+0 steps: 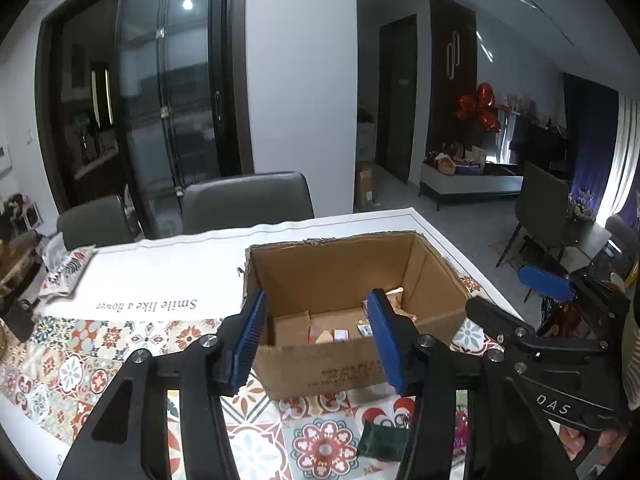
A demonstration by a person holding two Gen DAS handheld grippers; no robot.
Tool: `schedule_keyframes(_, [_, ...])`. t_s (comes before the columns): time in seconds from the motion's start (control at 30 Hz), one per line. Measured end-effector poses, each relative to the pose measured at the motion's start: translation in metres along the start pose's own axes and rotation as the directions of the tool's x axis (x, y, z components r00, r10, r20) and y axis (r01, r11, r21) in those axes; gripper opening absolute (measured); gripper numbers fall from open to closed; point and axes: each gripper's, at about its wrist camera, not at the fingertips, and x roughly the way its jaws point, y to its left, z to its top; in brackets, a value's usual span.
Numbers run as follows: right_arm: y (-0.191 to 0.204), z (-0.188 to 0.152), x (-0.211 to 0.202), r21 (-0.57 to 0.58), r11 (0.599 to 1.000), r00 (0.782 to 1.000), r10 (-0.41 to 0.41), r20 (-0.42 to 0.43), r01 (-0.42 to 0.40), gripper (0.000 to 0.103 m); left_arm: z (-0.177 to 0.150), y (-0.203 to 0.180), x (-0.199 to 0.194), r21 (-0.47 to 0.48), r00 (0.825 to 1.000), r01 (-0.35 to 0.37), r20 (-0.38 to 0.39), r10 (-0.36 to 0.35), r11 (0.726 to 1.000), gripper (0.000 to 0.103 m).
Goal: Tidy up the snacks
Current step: 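Open both tools to drop the snacks into the box, then close the left tool on the pink-red snack packet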
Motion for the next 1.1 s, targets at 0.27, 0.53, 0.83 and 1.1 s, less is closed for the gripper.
schedule_keyframes(0.27, [-0.009, -0.033, -0.027, 0.016, 1.000, 0.999, 0.027, -0.019, -0.027, 0.081, -0.032, -0.024, -0.030, 0.057, 0.999, 0.031, 0.025, -0.033, 0.998, 0.056])
schedule_keyframes(0.53, [-0.014, -0.069, -0.052, 0.019, 1.000, 1.000, 0.003, -0.021, -0.003, 0.081, -0.058, -0.040, -0.040, 0.081, 0.996, 0.087, -0.003, -0.087, 0.993, 0.056])
schedule_keyframes(0.83, [-0.022, -0.108, -0.047, 0.045, 0.999, 0.994, -0.001, -0.105, 0.006, 0.081, -0.096, -0.055, -0.027, 0.081, 0.986, 0.154, -0.083, -0.147, 0.985, 0.056])
schedule_keyframes(1.1, [-0.031, -0.142, -0.032, 0.059, 0.998, 0.981, -0.004, -0.193, 0.016, 0.081, -0.125, -0.067, -0.002, 0.078, 0.960, 0.236, -0.170, -0.221, 0.969, 0.056])
